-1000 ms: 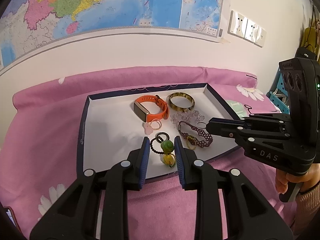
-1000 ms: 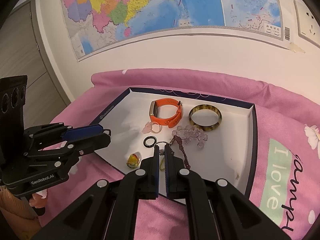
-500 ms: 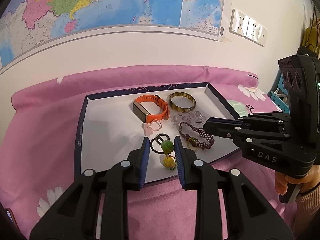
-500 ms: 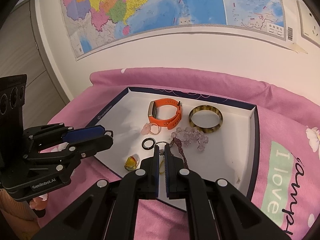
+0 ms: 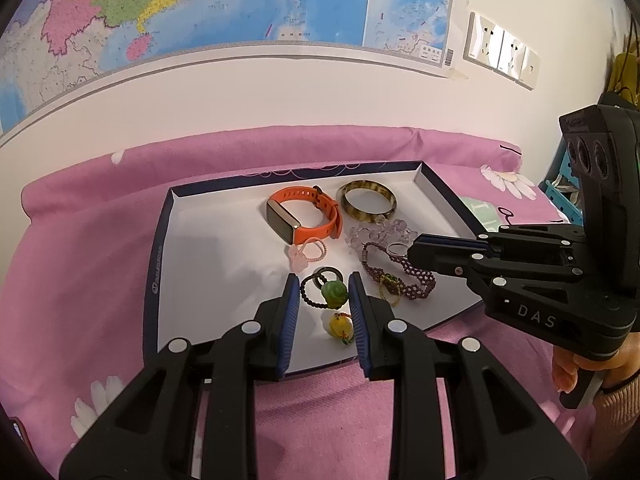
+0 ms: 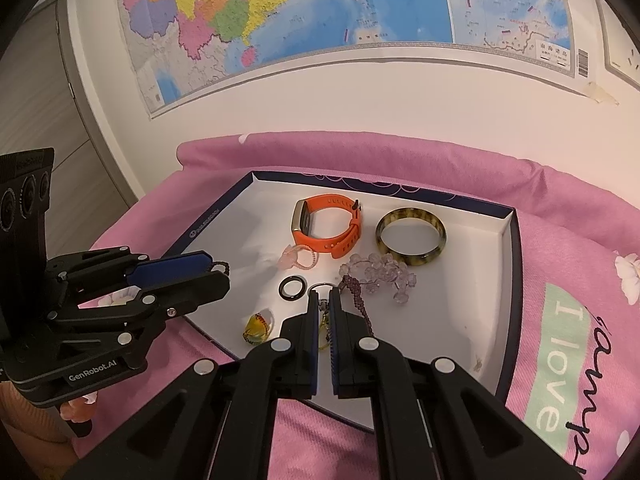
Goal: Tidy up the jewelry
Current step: 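Lower the cord ring with the left gripper while the right gripper lowers the silver ring into the box, then open both grippers to release the cord ring and silver ring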
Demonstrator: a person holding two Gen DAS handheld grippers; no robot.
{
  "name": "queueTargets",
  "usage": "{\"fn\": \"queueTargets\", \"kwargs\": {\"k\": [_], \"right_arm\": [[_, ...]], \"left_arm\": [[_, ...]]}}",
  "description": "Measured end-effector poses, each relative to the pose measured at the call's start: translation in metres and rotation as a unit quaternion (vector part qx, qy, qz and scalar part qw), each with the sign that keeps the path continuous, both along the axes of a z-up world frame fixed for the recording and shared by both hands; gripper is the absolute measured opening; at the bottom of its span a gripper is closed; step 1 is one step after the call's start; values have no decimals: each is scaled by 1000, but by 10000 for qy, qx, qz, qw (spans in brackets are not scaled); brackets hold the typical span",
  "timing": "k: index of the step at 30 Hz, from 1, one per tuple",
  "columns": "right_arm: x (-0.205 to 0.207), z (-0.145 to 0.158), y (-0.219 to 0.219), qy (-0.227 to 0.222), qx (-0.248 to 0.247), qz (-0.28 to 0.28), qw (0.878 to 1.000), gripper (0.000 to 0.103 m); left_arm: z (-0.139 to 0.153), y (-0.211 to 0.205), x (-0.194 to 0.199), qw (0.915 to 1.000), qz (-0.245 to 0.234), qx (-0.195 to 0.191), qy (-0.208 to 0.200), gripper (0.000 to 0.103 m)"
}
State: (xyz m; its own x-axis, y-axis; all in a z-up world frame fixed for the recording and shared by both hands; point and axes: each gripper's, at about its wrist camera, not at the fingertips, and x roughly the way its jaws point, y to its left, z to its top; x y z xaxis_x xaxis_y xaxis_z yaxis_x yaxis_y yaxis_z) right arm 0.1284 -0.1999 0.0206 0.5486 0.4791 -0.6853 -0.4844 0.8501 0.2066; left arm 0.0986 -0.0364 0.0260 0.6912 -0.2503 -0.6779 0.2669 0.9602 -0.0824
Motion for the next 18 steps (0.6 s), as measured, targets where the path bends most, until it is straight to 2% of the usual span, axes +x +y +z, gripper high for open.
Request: {"fn": "queueTargets", "kwargs": {"k": [18], "right_arm": [[5, -1, 1, 17, -30, 4, 10000, 3]], "left_arm": [[-4, -3, 8, 10000, 25, 53, 79, 25]]}}
